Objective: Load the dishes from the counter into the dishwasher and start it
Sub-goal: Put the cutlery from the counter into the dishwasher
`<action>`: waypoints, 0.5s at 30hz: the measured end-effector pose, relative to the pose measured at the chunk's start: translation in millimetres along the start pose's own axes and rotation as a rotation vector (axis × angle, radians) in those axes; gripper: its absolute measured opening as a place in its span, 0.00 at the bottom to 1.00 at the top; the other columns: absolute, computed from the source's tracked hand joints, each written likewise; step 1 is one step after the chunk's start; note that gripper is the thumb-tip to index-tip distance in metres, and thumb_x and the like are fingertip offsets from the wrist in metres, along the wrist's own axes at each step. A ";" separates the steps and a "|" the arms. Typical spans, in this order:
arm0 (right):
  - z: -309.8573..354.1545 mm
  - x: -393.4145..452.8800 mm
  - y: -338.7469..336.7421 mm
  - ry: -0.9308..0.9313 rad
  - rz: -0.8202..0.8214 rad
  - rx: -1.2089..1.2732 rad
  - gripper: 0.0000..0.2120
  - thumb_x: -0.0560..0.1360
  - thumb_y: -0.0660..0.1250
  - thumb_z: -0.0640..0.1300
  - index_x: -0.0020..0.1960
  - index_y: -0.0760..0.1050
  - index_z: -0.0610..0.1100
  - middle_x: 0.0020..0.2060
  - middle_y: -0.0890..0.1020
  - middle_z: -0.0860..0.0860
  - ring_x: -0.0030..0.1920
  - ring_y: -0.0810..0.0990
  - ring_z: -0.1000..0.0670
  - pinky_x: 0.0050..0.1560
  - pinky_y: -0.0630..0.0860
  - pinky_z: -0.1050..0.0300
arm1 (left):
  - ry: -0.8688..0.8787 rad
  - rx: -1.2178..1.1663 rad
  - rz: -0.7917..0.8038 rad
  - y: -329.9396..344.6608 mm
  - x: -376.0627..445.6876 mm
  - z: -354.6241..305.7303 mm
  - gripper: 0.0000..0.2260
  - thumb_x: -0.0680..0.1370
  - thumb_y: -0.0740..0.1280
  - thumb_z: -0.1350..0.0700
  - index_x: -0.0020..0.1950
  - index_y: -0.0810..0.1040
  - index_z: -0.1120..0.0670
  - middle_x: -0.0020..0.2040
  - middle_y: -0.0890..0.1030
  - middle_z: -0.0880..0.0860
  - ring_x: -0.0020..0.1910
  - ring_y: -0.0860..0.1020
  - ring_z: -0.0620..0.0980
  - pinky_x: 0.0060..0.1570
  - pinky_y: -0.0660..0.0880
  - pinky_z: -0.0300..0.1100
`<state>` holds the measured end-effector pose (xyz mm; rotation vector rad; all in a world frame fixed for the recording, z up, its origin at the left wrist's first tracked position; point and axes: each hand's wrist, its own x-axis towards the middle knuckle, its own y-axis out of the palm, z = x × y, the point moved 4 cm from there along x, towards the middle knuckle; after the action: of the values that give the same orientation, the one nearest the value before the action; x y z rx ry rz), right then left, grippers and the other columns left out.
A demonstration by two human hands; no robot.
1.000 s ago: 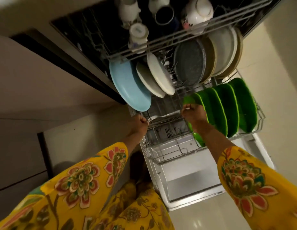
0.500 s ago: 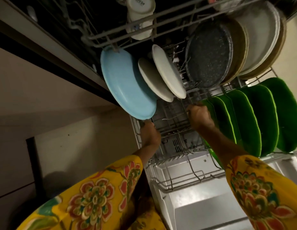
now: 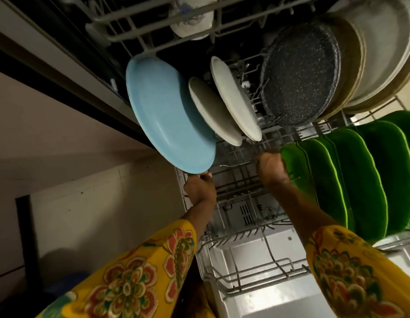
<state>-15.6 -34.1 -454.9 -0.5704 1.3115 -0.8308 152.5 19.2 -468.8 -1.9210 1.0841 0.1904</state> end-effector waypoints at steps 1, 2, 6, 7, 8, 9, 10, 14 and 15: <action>-2.2 1.6 3.5 0.054 -0.011 0.017 0.14 0.82 0.53 0.41 0.64 0.68 0.37 0.63 0.73 0.44 0.63 0.73 0.50 0.63 0.68 0.59 | 0.000 -0.011 0.008 1.3 0.4 0.6 0.05 0.75 0.66 0.64 0.47 0.81 0.64 0.49 0.83 0.61 0.52 0.79 0.60 0.56 0.75 0.48; -2.3 4.1 9.1 0.005 -0.031 -0.102 0.15 0.82 0.49 0.38 0.67 0.65 0.37 0.65 0.71 0.44 0.65 0.71 0.49 0.64 0.66 0.58 | 0.006 -0.012 0.011 1.5 0.7 0.6 0.05 0.76 0.66 0.64 0.47 0.81 0.64 0.49 0.83 0.60 0.53 0.79 0.60 0.56 0.74 0.45; 4.9 11.5 4.1 -0.013 -0.003 -0.284 0.15 0.82 0.51 0.38 0.66 0.67 0.41 0.64 0.74 0.46 0.64 0.73 0.49 0.60 0.71 0.59 | 0.003 0.014 0.039 1.1 2.0 -1.2 0.06 0.77 0.65 0.63 0.49 0.80 0.64 0.51 0.82 0.59 0.55 0.79 0.57 0.52 0.68 0.37; 3.9 12.3 3.3 0.047 0.003 -0.271 0.15 0.82 0.52 0.38 0.66 0.68 0.42 0.63 0.74 0.47 0.64 0.74 0.49 0.59 0.71 0.60 | 0.013 0.032 0.038 1.1 2.4 -2.5 0.06 0.77 0.65 0.63 0.51 0.80 0.64 0.53 0.82 0.59 0.56 0.78 0.57 0.53 0.69 0.38; 3.9 15.2 6.8 0.022 0.007 -0.310 0.15 0.82 0.52 0.39 0.66 0.69 0.43 0.63 0.75 0.47 0.64 0.74 0.49 0.58 0.72 0.59 | 0.019 0.049 0.035 0.2 2.7 -3.7 0.07 0.77 0.65 0.63 0.53 0.79 0.64 0.54 0.81 0.58 0.57 0.78 0.57 0.53 0.68 0.38; 6.7 14.5 4.2 0.039 -0.010 -0.249 0.15 0.81 0.52 0.39 0.66 0.69 0.43 0.63 0.75 0.47 0.64 0.74 0.48 0.59 0.72 0.59 | 0.025 0.066 0.029 -1.3 1.8 -5.8 0.08 0.77 0.65 0.62 0.55 0.78 0.64 0.56 0.81 0.58 0.58 0.77 0.57 0.53 0.68 0.38; 8.5 14.9 6.1 -0.001 0.017 -0.295 0.15 0.81 0.52 0.39 0.66 0.69 0.42 0.64 0.74 0.47 0.65 0.73 0.47 0.59 0.71 0.58 | 0.031 0.076 0.022 -0.3 2.6 -4.6 0.09 0.78 0.65 0.62 0.56 0.78 0.64 0.57 0.80 0.58 0.59 0.76 0.57 0.53 0.67 0.37; 5.0 13.5 13.3 0.015 0.059 -0.212 0.16 0.81 0.51 0.36 0.67 0.66 0.40 0.65 0.72 0.44 0.66 0.71 0.45 0.60 0.70 0.55 | 0.043 0.061 0.029 2.2 3.8 -2.4 0.08 0.76 0.67 0.63 0.53 0.79 0.64 0.55 0.82 0.59 0.56 0.78 0.57 0.51 0.66 0.34; 1.6 12.6 14.2 0.060 0.053 -0.140 0.16 0.81 0.51 0.35 0.67 0.67 0.38 0.65 0.72 0.42 0.66 0.71 0.43 0.60 0.70 0.54 | 0.049 0.044 0.025 2.3 3.4 -1.4 0.08 0.76 0.68 0.63 0.53 0.79 0.65 0.54 0.82 0.60 0.56 0.78 0.57 0.52 0.68 0.35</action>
<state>-10.6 -35.8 -473.2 -0.6225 1.4416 -0.7209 152.4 15.6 -471.2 -1.8822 1.1361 0.1333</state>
